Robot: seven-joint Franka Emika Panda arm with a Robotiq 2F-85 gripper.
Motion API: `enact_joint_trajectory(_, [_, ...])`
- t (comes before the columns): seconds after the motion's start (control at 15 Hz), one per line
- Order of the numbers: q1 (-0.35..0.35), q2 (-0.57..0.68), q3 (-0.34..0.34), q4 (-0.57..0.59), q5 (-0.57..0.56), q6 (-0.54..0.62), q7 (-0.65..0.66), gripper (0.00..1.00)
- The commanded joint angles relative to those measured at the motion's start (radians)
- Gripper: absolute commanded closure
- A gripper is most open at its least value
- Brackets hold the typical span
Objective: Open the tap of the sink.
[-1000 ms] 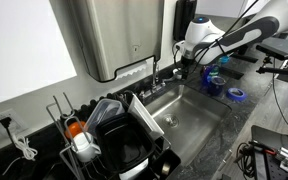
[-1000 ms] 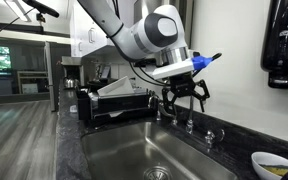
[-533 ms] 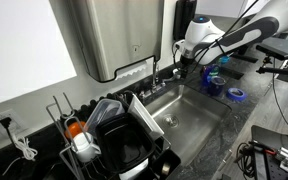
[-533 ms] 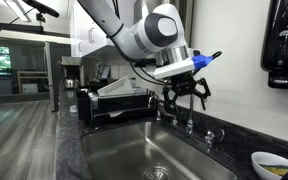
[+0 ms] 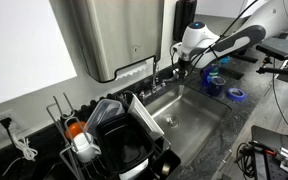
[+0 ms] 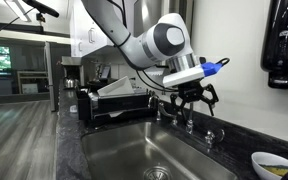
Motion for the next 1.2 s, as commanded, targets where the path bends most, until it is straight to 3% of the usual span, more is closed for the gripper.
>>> enact_joint_trajectory(0.0, [-0.036,0.091,0.014,0.095,-0.026,0.01,-0.058,0.0])
enact_joint_trajectory(0.73, [-0.1,0.278,0.038,0.311,-0.008,-0.004,-0.241,0.0])
enact_joint_trajectory(1.13, [-0.117,0.326,0.069,0.364,0.01,-0.046,-0.314,0.0])
